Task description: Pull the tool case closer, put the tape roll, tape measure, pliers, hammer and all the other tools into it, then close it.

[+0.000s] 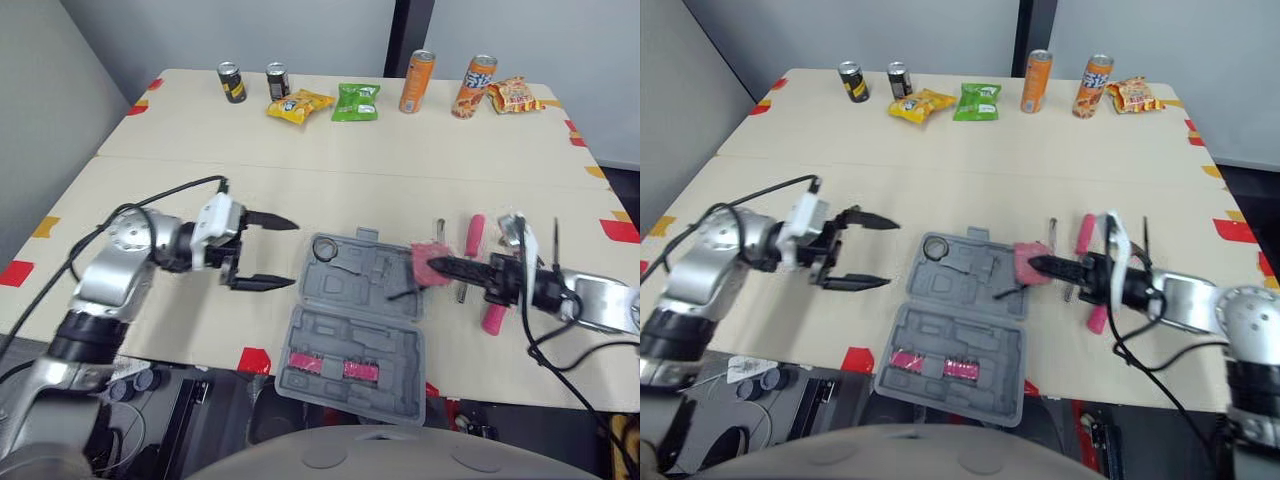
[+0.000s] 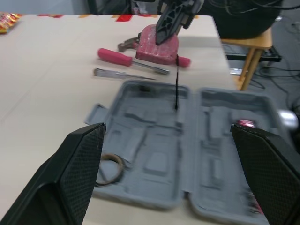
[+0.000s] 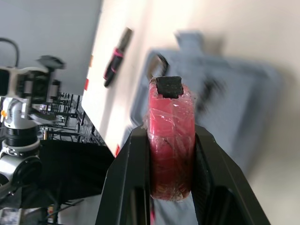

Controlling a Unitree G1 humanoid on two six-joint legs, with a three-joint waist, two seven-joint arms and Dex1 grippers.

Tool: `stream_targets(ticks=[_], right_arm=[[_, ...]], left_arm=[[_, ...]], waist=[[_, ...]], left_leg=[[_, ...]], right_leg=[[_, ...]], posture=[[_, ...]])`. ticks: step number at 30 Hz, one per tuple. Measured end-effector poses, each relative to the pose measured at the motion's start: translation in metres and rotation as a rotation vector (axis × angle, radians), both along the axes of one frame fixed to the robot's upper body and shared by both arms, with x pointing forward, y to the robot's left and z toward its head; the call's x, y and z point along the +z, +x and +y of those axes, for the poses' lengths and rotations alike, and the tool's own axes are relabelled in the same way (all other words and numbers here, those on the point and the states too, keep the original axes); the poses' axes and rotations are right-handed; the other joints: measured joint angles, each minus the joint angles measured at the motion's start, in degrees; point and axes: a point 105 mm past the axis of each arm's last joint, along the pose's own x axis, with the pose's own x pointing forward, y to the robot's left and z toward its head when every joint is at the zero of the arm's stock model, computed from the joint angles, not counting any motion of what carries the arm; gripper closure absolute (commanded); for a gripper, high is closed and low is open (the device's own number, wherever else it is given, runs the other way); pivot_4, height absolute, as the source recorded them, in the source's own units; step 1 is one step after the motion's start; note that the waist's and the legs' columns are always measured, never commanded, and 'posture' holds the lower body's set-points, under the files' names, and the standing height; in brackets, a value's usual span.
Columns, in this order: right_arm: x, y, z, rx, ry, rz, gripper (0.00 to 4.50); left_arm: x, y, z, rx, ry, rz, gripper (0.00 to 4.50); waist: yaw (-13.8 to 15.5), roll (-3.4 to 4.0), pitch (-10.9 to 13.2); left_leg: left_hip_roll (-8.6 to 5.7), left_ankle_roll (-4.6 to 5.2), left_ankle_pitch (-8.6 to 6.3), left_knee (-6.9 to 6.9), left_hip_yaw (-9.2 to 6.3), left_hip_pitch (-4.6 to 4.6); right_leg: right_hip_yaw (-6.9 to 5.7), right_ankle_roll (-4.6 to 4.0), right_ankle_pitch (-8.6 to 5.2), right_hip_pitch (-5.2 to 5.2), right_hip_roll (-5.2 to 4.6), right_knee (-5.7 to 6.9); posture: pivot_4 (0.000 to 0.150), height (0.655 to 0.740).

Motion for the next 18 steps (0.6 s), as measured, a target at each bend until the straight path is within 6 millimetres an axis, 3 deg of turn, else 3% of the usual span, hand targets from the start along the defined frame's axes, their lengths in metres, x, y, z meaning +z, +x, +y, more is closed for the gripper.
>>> stream_targets(ticks=[7, 12, 18], right_arm=[[-0.033, -0.035, -0.021, -0.046, -0.057, 0.089, 3.93], [-0.048, -0.044, -0.033, -0.054, -0.128, 0.090, 3.93], [-0.059, -0.053, -0.032, -0.027, -0.146, 0.095, 3.93]], left_arm=[[0.005, -0.025, 0.004, -0.070, 0.023, 0.011, 0.00], [0.006, -0.029, 0.003, -0.094, 0.031, 0.006, 0.00], [0.010, -0.028, 0.002, -0.113, 0.033, -0.031, 0.00]], waist=[[-0.2, 0.00, 0.0], [-0.8, 0.00, 0.0], [-1.3, 0.00, 0.0]], left_leg=[[0.04, 0.00, 0.00, -0.07, 0.01, 0.01], [0.05, 0.00, 0.00, -0.07, -0.01, 0.03], [0.08, 0.01, 0.01, -0.06, -0.02, 0.04]], right_leg=[[0.01, 0.02, -0.01, 0.01, 0.03, -0.10], [-0.02, 0.02, -0.01, 0.02, 0.03, -0.08], [-0.03, 0.02, -0.01, 0.03, 0.06, -0.06]], posture=[[0.150, 0.7400], [0.150, 0.7400], [0.150, 0.7400]])
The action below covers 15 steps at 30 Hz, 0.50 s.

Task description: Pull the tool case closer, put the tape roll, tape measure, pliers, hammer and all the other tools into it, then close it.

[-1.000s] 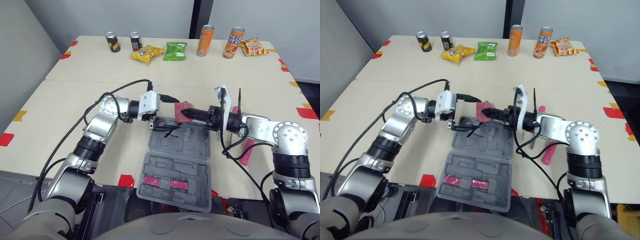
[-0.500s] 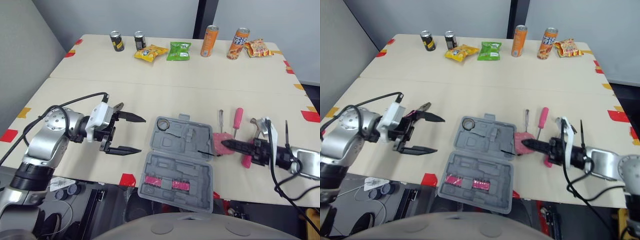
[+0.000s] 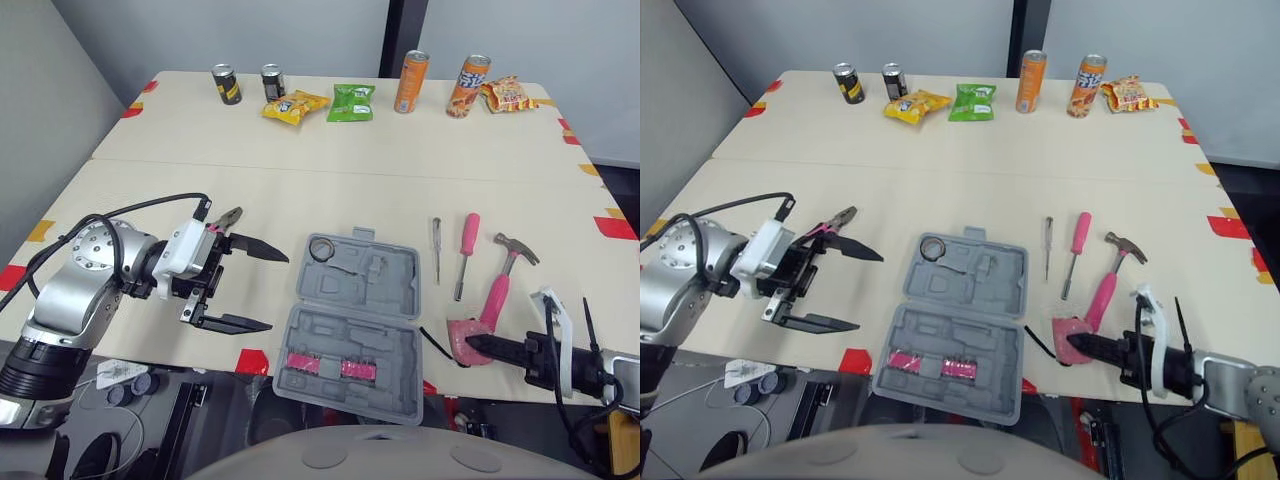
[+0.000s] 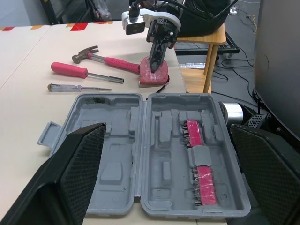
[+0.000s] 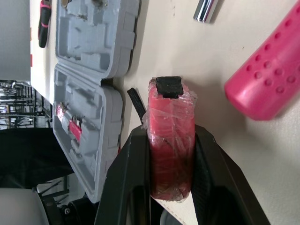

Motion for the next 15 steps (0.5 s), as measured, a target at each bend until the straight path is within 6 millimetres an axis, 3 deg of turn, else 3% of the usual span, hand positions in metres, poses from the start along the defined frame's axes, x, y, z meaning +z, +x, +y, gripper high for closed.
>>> stream_targets(ticks=[4, 6, 12, 14, 15], right_arm=[[-0.004, -0.001, 0.004, -0.009, 0.014, -0.011, 3.93], [-0.005, -0.001, 0.005, -0.015, 0.021, -0.018, 2.88], [-0.003, -0.004, 0.007, 0.019, 0.047, -0.028, 0.92], [0.003, -0.005, 0.001, 0.043, 0.035, -0.046, 0.18], [0.006, -0.005, -0.003, 0.048, 0.028, -0.058, 0.02]], left_arm=[[0.000, 0.000, 0.000, -0.005, 0.000, 0.001, 0.00], [0.000, -0.001, 0.000, -0.007, 0.001, 0.002, 0.00], [0.000, -0.001, 0.000, -0.012, 0.001, -0.003, 0.00], [-0.001, 0.000, 0.001, -0.008, 0.000, -0.002, 0.00], [-0.002, 0.000, 0.001, -0.007, 0.000, -0.003, 0.00]], waist=[[-0.2, -0.03, -0.1], [-0.3, -0.03, -0.1], [-0.4, -0.01, -0.2], [-0.2, -0.01, -0.2], [-0.2, -0.02, -0.2]], left_leg=[[0.03, 0.00, 0.00, 0.00, -0.02, 0.02], [0.04, 0.00, 0.00, 0.00, -0.01, 0.03], [0.03, 0.01, 0.00, 0.02, -0.01, 0.04], [0.03, 0.01, 0.00, 0.02, -0.02, 0.03], [0.03, 0.01, 0.00, 0.03, -0.03, 0.02]], right_leg=[[-0.03, -0.01, 0.00, 0.01, 0.02, 0.01], [-0.02, -0.01, 0.00, 0.01, 0.03, 0.02], [-0.01, -0.01, 0.00, 0.04, 0.02, 0.02], [-0.02, -0.01, 0.00, 0.04, 0.02, 0.01], [-0.03, -0.01, 0.00, 0.04, 0.02, 0.01]], posture=[[0.150, 0.7400], [0.150, 0.7400], [0.150, 0.7400], [0.150, 0.7400], [0.150, 0.7400]])
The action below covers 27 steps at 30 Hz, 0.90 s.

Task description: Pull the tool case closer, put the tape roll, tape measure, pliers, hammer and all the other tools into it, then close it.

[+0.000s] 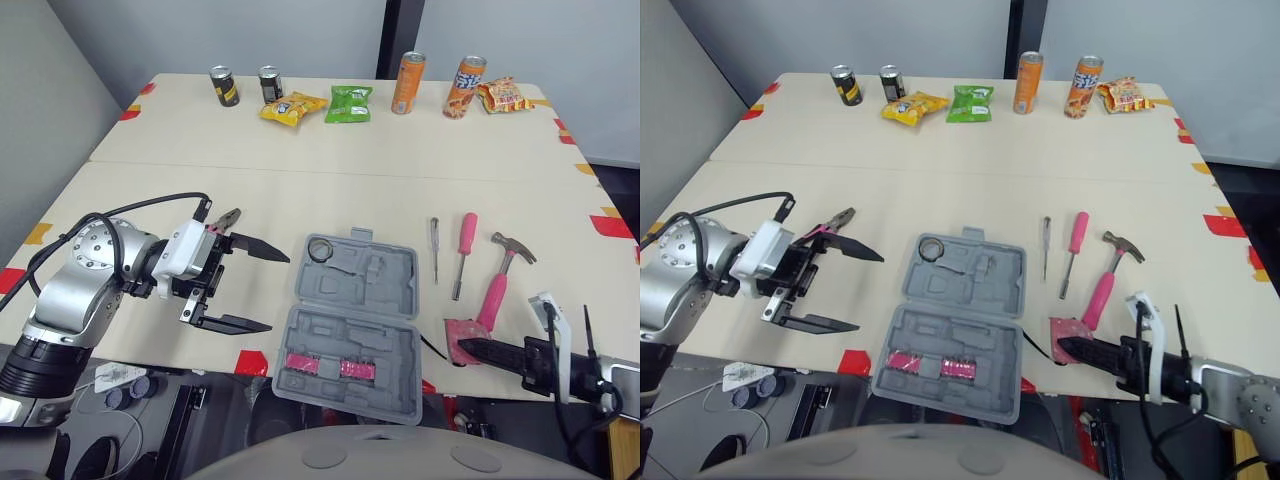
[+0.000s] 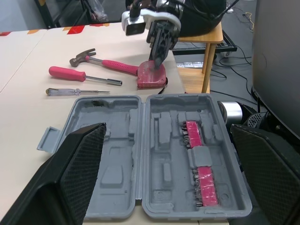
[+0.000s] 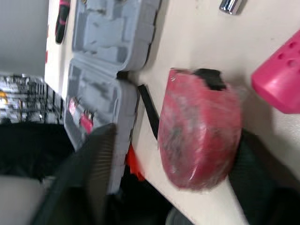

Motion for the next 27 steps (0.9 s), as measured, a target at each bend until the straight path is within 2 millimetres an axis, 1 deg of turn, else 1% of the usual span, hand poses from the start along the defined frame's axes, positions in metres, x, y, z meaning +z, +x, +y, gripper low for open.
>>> stream_targets(ticks=[3, 5, 8, 10, 11, 13, 16, 18, 19, 21, 25, 27], right_arm=[[0.009, 0.000, -0.010, 0.045, -0.034, -0.065, 0.02], [0.014, -0.003, -0.024, 0.083, -0.089, -0.111, 0.02], [0.016, -0.004, -0.041, 0.147, -0.179, -0.214, 0.02], [0.020, -0.001, -0.046, 0.196, -0.192, -0.368, 0.02], [0.023, 0.002, -0.046, 0.239, -0.200, -0.462, 0.02], [0.025, 0.005, -0.047, 0.346, -0.253, -0.595, 0.02], [0.024, 0.011, -0.045, 0.540, -0.339, -0.764, 0.02], [0.020, 0.014, -0.041, 0.631, -0.379, -0.833, 0.02], [0.018, 0.014, -0.040, 0.651, -0.386, -0.844, 0.02], [0.008, 0.016, -0.031, 0.758, -0.405, -0.899, 0.02], [-0.002, 0.028, -0.013, 0.797, -0.381, -0.965, 0.02], [-0.007, 0.031, -0.008, 0.826, -0.385, -0.974, 0.02]], left_arm=[[-0.001, 0.001, 0.002, 0.005, -0.002, -0.005, 0.00], [-0.001, 0.001, 0.002, 0.003, -0.002, -0.011, 0.00], [-0.001, 0.001, 0.002, 0.000, -0.003, -0.016, 0.00], [-0.002, 0.001, 0.003, 0.000, -0.004, -0.015, 0.00], [-0.002, 0.002, 0.004, 0.004, -0.004, -0.014, 0.00], [-0.002, 0.002, 0.004, 0.005, -0.006, -0.017, 0.00], [-0.002, 0.002, 0.004, 0.002, -0.007, -0.023, 0.00], [-0.002, 0.002, 0.004, 0.000, -0.008, -0.025, 0.00], [-0.002, 0.002, 0.004, 0.000, -0.008, -0.025, 0.00], [-0.001, 0.002, 0.004, -0.001, -0.008, -0.026, 0.00], [-0.002, 0.002, 0.003, -0.007, -0.008, -0.029, 0.00], [-0.002, 0.002, 0.003, -0.008, -0.008, -0.030, 0.00]], waist=[[0.0, 0.01, 0.0], [0.0, -0.02, 0.0], [0.0, -0.04, 0.0], [-0.2, -0.04, 0.0], [-0.5, -0.05, 0.0], [-1.0, -0.04, 0.0], [-1.7, -0.04, -0.1], [-1.9, -0.05, -0.1], [-2.0, -0.05, -0.1], [-2.2, -0.05, -0.1], [-2.6, -0.05, -0.1], [-2.6, -0.05, -0.1]], left_leg=[[0.00, 0.00, 0.00, 0.00, 0.01, -0.01], [0.00, 0.01, -0.01, 0.01, 0.00, -0.02], [0.00, 0.02, -0.01, 0.01, 0.00, -0.03], [0.02, 0.03, -0.02, 0.02, 0.00, -0.03], [0.02, 0.06, -0.03, 0.04, 0.02, -0.03], [0.02, 0.18, -0.03, 0.08, 0.03, -0.02], [0.01, 0.28, -0.04, 0.13, 0.00, -0.01], [0.01, 0.31, -0.03, 0.13, -0.03, 0.00], [0.01, 0.32, -0.03, 0.14, -0.04, -0.01], [0.01, 0.33, -0.03, 0.20, -0.04, -0.02], [0.02, 0.34, -0.02, 0.23, -0.05, -0.01], [0.02, 0.34, -0.02, 0.25, -0.06, -0.01]], right_leg=[[0.00, 0.00, 0.00, 0.00, 0.00, 0.00], [-0.01, 0.00, 0.00, 0.00, -0.01, -0.02], [-0.03, 0.00, 0.00, 0.00, -0.02, -0.01], [-0.05, -0.01, -0.01, -0.01, -0.02, 0.01], [-0.04, -0.02, -0.01, -0.02, -0.03, 0.06], [-0.03, -0.04, -0.02, -0.03, -0.04, 0.12], [-0.06, -0.08, -0.04, -0.04, -0.03, 0.28], [-0.08, -0.11, -0.06, -0.04, -0.03, 0.33], [-0.09, -0.11, -0.06, -0.04, -0.02, 0.33], [-0.09, -0.11, -0.06, -0.04, -0.02, 0.36], [-0.09, -0.14, -0.07, -0.05, -0.02, 0.44], [-0.09, -0.17, -0.09, -0.05, -0.02, 0.48]], posture=[[0.150, 0.7400], [0.150, 0.7400], [0.150, 0.7400], [0.150, 0.7400], [0.150, 0.7400], [0.150, 0.7400], [0.150, 0.7400], [0.150, 0.7400], [0.150, 0.7400], [0.150, 0.7400], [0.150, 0.7400], [0.150, 0.7400]])
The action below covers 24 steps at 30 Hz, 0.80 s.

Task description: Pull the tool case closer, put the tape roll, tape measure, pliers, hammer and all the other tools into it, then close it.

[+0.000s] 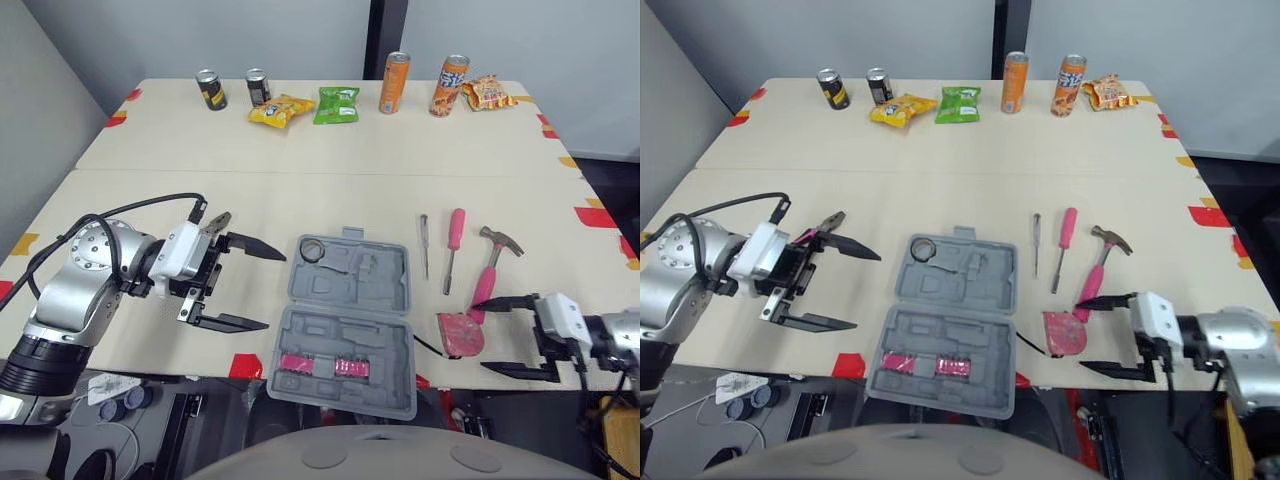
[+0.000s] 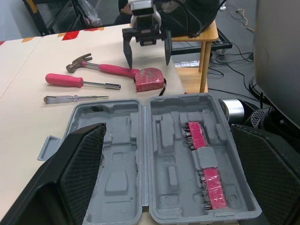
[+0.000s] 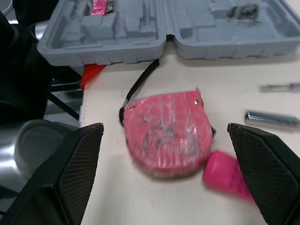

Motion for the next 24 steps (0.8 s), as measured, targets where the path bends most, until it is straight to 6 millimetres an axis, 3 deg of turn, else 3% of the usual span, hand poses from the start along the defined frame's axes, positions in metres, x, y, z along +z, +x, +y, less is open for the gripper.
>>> stream_targets(ticks=[12, 23, 24], right_arm=[[-0.007, 0.011, -0.001, 0.022, -0.081, -0.004, 0.02], [-0.013, 0.000, 0.013, 0.059, -0.099, 0.037, 0.02], [-0.014, -0.001, 0.014, 0.058, -0.100, 0.042, 0.26]], left_arm=[[0.000, -0.001, -0.001, -0.003, 0.000, 0.004, 0.00], [0.000, 0.000, -0.001, -0.004, 0.001, 0.003, 0.00], [0.000, 0.000, -0.001, -0.004, 0.001, 0.003, 0.00]], waist=[[-0.1, -0.05, 0.0], [0.5, -0.05, 0.0], [0.5, -0.05, 0.0]], left_leg=[[0.00, -0.01, 0.00, 0.05, 0.00, 0.00], [0.01, -0.01, 0.00, 0.05, 0.01, -0.01], [0.01, -0.02, 0.00, 0.04, 0.01, -0.01]], right_leg=[[0.01, -0.02, -0.01, 0.01, 0.00, 0.06], [0.02, -0.02, -0.01, 0.01, 0.00, -0.01], [0.02, -0.02, -0.01, 0.01, 0.00, -0.01]], posture=[[0.150, 0.7400], [0.150, 0.7400], [0.150, 0.7400]])
